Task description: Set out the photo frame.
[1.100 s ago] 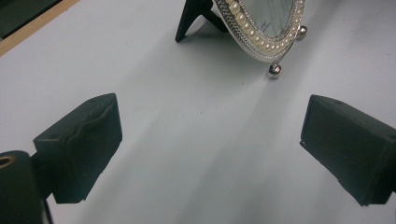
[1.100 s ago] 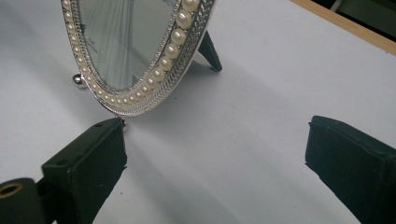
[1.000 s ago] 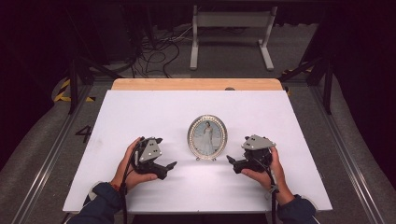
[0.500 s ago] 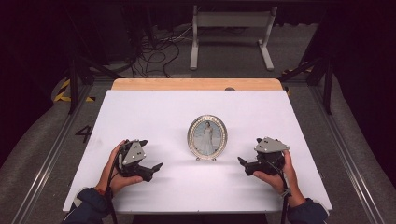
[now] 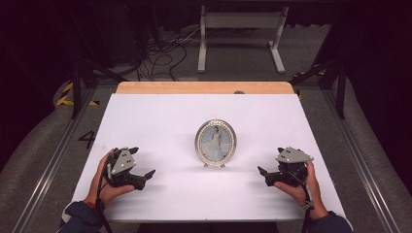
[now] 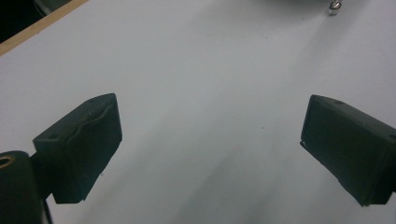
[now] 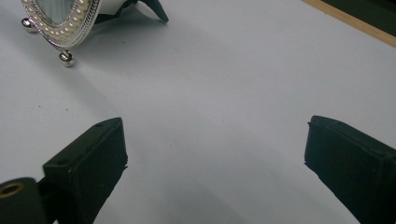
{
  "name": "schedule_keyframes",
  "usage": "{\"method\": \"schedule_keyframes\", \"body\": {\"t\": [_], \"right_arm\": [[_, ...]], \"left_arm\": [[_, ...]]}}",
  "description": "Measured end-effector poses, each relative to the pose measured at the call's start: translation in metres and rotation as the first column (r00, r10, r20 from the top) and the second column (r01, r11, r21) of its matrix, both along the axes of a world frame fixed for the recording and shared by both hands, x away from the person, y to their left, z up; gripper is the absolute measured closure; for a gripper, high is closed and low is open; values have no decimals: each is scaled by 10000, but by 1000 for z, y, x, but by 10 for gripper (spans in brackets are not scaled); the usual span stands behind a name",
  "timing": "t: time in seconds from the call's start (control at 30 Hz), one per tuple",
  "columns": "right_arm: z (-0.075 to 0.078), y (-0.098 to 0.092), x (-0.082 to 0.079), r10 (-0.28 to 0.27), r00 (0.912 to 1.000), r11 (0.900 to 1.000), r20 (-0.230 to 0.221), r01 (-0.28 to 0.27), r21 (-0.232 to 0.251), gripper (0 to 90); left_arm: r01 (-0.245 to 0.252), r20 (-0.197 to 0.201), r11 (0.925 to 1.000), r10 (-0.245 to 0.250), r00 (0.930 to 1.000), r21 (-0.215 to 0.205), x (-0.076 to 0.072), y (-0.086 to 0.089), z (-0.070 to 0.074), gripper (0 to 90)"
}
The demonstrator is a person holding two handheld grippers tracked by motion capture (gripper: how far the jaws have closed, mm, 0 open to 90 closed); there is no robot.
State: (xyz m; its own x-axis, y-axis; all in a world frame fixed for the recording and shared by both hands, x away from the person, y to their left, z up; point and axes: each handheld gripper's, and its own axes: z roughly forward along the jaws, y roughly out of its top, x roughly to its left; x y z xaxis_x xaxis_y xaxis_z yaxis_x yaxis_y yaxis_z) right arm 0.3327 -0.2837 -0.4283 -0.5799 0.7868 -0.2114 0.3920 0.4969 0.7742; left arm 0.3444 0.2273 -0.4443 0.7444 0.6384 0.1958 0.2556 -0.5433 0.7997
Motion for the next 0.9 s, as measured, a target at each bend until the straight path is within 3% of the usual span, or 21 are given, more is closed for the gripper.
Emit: {"method": "schedule_keyframes", "body": {"t": [0.13, 0.63, 0.9], "right_arm": [[-2, -6, -3, -175, 9998, 9997, 31, 175, -149, 57], [-9, -29, -16, -502, 9987, 9985, 71, 501, 243, 60], [-19, -40, -25, -796, 9968, 9964, -94, 799, 287, 62]], "left_arm": [[-146, -15, 9999, 146, 9999, -32, -3, 10, -2, 60], [-746, -433, 9972, 742, 9963, -87, -12, 38, -15, 63], [-1006, -624, 9944, 985, 9932, -315, -17, 48, -19, 65]]}}
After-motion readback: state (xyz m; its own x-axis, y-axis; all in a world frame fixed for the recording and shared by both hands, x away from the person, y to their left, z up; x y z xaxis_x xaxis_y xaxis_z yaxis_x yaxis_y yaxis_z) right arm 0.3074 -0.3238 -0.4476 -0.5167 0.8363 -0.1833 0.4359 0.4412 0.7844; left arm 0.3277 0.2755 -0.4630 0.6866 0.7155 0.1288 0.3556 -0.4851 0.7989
